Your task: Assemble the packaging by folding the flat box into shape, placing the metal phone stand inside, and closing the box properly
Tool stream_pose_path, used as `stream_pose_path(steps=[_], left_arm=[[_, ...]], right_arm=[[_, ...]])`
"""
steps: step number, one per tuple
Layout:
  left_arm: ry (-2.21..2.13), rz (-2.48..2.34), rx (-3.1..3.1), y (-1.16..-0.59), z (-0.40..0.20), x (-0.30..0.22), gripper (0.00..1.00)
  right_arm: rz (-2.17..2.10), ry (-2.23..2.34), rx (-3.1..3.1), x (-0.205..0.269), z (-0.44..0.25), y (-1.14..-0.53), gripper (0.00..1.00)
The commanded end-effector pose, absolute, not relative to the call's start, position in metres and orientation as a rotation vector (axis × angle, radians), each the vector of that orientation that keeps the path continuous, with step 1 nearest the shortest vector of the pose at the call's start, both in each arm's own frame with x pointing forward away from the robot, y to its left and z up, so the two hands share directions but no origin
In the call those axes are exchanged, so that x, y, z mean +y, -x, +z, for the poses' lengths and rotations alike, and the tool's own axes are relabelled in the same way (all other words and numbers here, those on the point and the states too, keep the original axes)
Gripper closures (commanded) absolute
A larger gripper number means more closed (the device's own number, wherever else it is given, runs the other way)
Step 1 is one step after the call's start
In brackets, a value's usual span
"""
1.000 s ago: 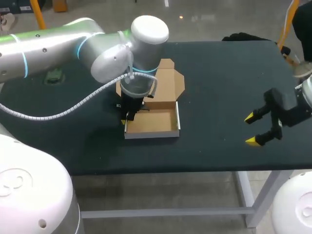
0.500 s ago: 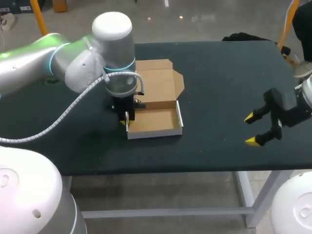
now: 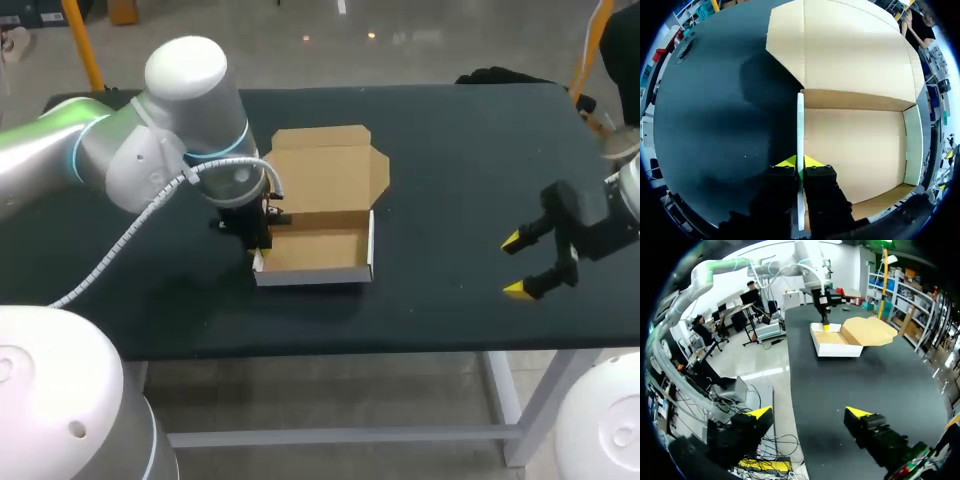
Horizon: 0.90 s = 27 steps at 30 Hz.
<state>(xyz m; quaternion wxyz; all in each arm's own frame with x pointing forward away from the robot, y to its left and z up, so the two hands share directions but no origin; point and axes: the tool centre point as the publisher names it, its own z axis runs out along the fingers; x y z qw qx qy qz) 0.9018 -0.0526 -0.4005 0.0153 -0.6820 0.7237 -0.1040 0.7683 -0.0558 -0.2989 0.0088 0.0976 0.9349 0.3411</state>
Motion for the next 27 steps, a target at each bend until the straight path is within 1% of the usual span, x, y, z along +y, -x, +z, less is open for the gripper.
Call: stream_pose_path(steps=[1, 7, 8, 9, 10, 12, 13, 16, 24, 27], left_arm=[[2.112, -0.329, 2.242, -0.900, -0.402, -0.052, 1.00], [2.108, -0.318, 2.192, -0.899, -0.403, -0.052, 1.00], [2.101, -0.315, 2.179, -0.899, -0.403, -0.052, 0.96], [2.098, -0.315, 2.179, -0.898, -0.403, -0.053, 0.85], [2.098, -0.318, 2.179, -0.898, -0.403, -0.053, 0.76], [2.094, -0.331, 2.168, -0.897, -0.403, -0.053, 0.67], [2.094, -0.346, 2.165, -0.897, -0.403, -0.052, 0.59], [2.097, -0.372, 2.158, -0.896, -0.401, -0.052, 0.42], [2.118, -0.445, 2.147, -0.895, -0.395, -0.048, 0.45], [2.124, -0.464, 2.143, -0.894, -0.391, -0.047, 0.51]], right_arm=[[1.071, -0.303, 2.921, -0.057, -0.298, -0.768, 0.00], [1.071, -0.303, 2.921, -0.057, -0.298, -0.768, 0.00], [1.071, -0.303, 2.921, -0.057, -0.298, -0.768, 0.00], [1.071, -0.303, 2.921, -0.057, -0.298, -0.768, 0.00], [1.071, -0.303, 2.921, -0.057, -0.298, -0.768, 0.00], [1.071, -0.303, 2.921, -0.057, -0.298, -0.768, 0.00], [1.071, -0.303, 2.921, -0.057, -0.298, -0.768, 0.00], [1.071, -0.303, 2.921, -0.057, -0.298, -0.768, 0.00], [1.071, -0.303, 2.921, -0.057, -0.298, -0.768, 0.00], [1.071, -0.303, 2.921, -0.057, -0.298, -0.768, 0.00]])
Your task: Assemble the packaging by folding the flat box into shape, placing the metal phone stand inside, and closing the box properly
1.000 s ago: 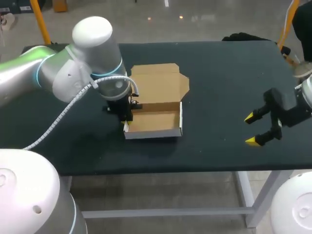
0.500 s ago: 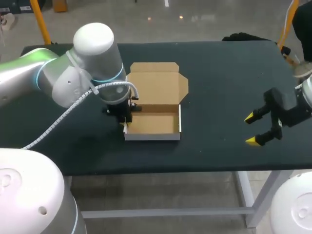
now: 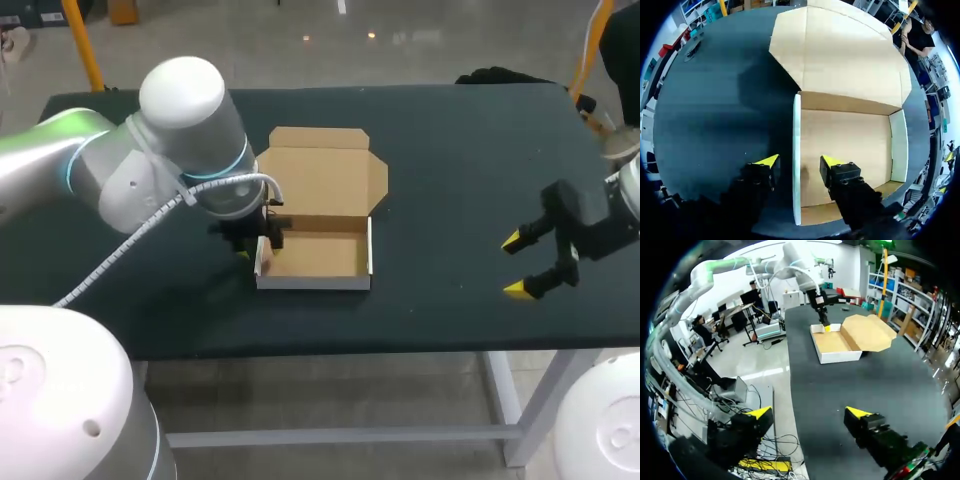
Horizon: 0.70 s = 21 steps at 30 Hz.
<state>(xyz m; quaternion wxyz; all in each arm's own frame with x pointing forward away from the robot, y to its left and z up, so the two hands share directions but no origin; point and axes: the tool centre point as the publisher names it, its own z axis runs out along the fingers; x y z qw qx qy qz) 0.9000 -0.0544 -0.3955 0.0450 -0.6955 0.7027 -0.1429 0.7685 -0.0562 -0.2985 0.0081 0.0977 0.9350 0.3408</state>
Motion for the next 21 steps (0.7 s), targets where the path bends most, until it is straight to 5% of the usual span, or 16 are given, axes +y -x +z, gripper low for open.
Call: stream_pose_path(steps=[1, 5, 12, 21], left_arm=[[2.126, -0.468, 2.140, -0.894, -0.391, -0.047, 0.51], [2.140, -0.534, 2.126, -0.889, -0.384, -0.044, 0.49], [2.113, -0.714, 2.138, -0.878, -0.362, -0.039, 0.00], [2.003, -0.994, 2.210, -0.853, -0.331, -0.029, 0.00]], right_arm=[[1.071, -0.303, 2.921, -0.057, -0.298, -0.768, 0.00], [1.071, -0.303, 2.921, -0.057, -0.298, -0.768, 0.00], [1.071, -0.303, 2.921, -0.057, -0.298, -0.768, 0.00], [1.071, -0.303, 2.921, -0.057, -0.298, -0.768, 0.00]])
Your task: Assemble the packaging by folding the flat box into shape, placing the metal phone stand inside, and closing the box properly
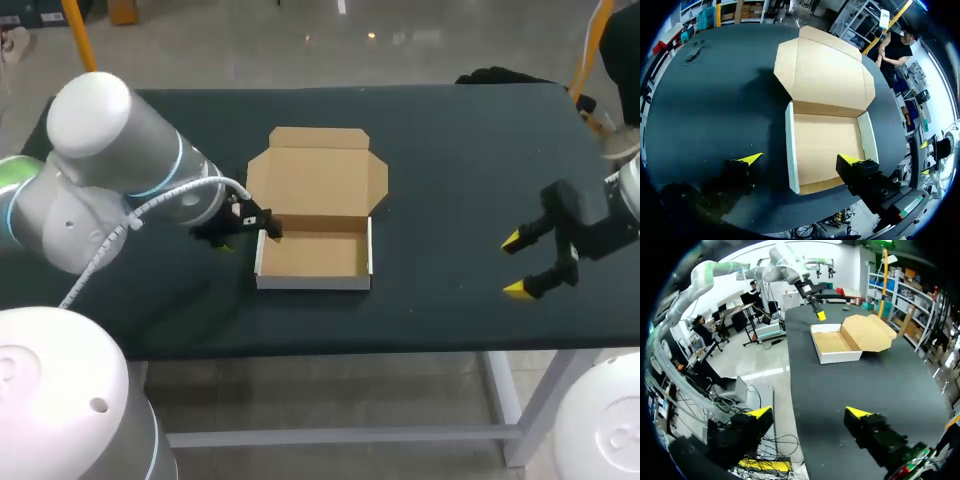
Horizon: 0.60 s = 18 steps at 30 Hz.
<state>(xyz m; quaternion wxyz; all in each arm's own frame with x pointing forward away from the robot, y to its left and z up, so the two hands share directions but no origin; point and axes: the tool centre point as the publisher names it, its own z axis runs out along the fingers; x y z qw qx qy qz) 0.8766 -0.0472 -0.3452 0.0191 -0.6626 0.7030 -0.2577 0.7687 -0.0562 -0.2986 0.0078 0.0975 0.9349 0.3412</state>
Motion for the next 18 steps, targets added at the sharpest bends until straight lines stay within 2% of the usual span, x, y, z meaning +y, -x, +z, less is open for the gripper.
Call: stream_pose_path(steps=[1, 18], left_arm=[[1.985, -1.023, 2.230, -0.848, -0.328, -0.027, 0.00], [1.755, -1.275, 2.460, -0.788, -0.292, 0.011, 0.00]], right_arm=[[1.071, -0.303, 2.921, -0.057, -0.298, -0.768, 0.00], [1.071, -0.303, 2.921, -0.057, -0.298, -0.768, 0.00]])
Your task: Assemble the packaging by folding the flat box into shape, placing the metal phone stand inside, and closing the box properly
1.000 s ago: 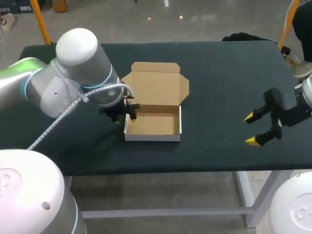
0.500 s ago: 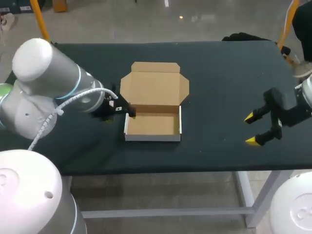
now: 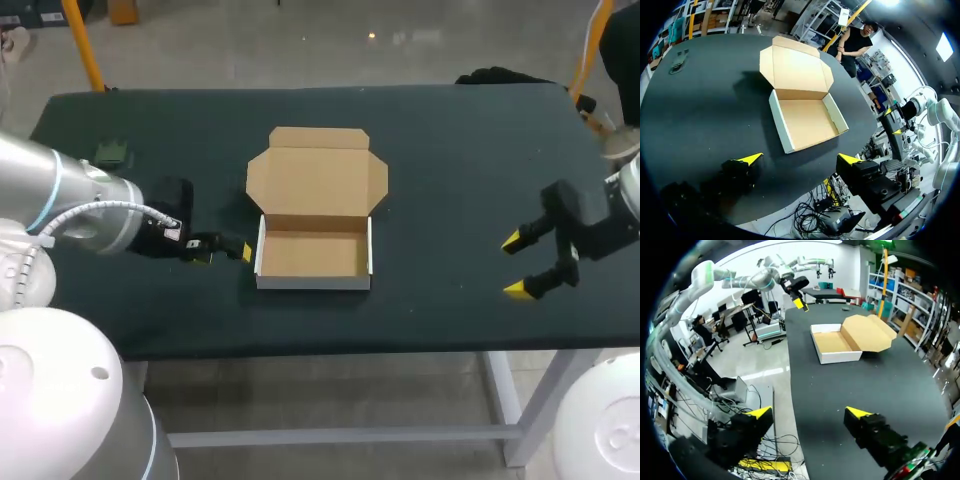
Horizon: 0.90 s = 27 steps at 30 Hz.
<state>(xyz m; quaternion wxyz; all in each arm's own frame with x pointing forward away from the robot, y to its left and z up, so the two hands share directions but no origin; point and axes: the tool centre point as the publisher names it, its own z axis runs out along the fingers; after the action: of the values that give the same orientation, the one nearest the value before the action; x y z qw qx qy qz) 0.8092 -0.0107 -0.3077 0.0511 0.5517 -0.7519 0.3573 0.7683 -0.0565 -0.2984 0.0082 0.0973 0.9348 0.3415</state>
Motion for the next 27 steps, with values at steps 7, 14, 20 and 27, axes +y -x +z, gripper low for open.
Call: stream_pose_path(steps=[7, 14, 20, 27], left_arm=[[-1.592, 1.168, -2.271, -0.771, -0.279, 0.022, 0.00], [-1.616, 1.110, -2.280, -0.759, -0.268, 0.028, 0.00], [-1.722, 1.023, -2.227, -0.751, -0.259, 0.039, 0.00], [-1.813, 0.918, -2.185, -0.741, -0.248, 0.050, 0.00]], right_arm=[[1.096, -0.466, 2.893, -0.064, -0.287, -0.774, 0.00], [1.108, -0.561, 2.873, -0.071, -0.281, -0.773, 0.00], [1.071, -0.761, 2.872, -0.080, -0.276, -0.774, 0.00], [0.940, -0.978, 2.818, -0.089, -0.260, -0.772, 0.00]])
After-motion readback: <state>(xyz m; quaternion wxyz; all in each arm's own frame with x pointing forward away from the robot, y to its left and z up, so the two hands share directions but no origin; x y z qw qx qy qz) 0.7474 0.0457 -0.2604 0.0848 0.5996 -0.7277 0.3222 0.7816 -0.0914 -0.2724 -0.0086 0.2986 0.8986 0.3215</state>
